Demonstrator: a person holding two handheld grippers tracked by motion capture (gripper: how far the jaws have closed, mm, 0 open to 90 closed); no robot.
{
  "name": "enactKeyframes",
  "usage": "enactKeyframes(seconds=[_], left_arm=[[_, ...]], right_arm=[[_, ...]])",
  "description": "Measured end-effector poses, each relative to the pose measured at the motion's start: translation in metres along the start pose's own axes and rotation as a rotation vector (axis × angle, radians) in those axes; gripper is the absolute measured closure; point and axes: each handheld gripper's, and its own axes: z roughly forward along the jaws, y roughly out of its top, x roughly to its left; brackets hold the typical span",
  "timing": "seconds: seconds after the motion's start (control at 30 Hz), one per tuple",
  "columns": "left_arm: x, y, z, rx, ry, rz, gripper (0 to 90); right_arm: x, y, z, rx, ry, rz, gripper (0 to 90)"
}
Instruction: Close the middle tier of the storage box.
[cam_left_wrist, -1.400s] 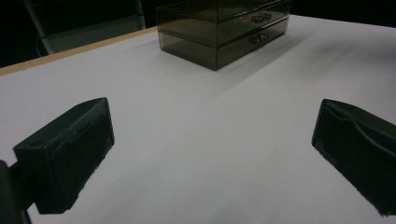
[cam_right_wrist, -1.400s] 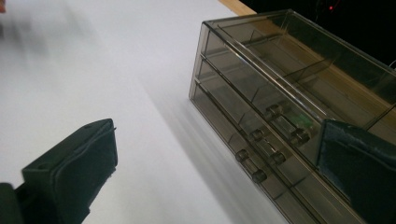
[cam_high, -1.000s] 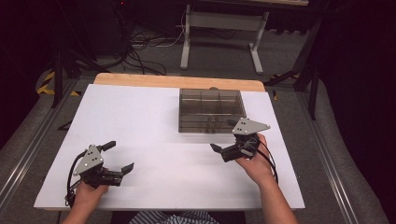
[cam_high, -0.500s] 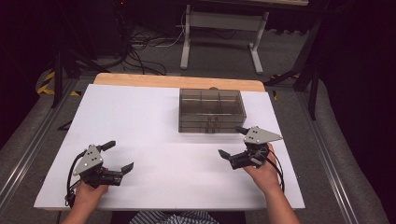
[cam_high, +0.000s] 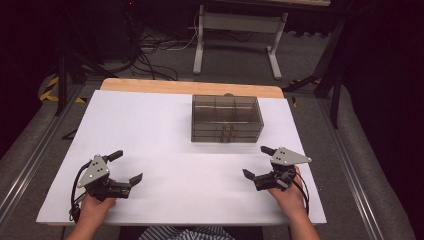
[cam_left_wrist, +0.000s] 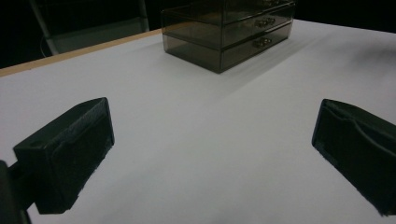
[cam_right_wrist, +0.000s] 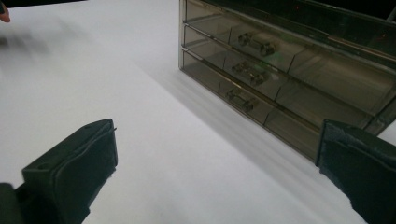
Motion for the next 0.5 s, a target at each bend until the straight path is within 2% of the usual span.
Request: enactKeyframes(seconds=[0.23, 0.4, 0.5], left_arm=[[0.0, 0.0, 0.0, -0.004, 0.002, 0.006, 0.2], [0.0, 0.0, 0.0, -0.003, 0.001, 0.006, 0.2], [0.0, 0.0, 0.0, -0.005, 0.001, 0.005, 0.2]], right_arm=[[0.0, -0.018, -0.008, -0.005, -0.009, 0.029, 0.0], [-0.004, -0.03, -0.009, 0.034, -0.018, 0.047, 0.0], [-0.005, -0.038, -0.009, 0.035, -0.009, 0.07, 0.0]])
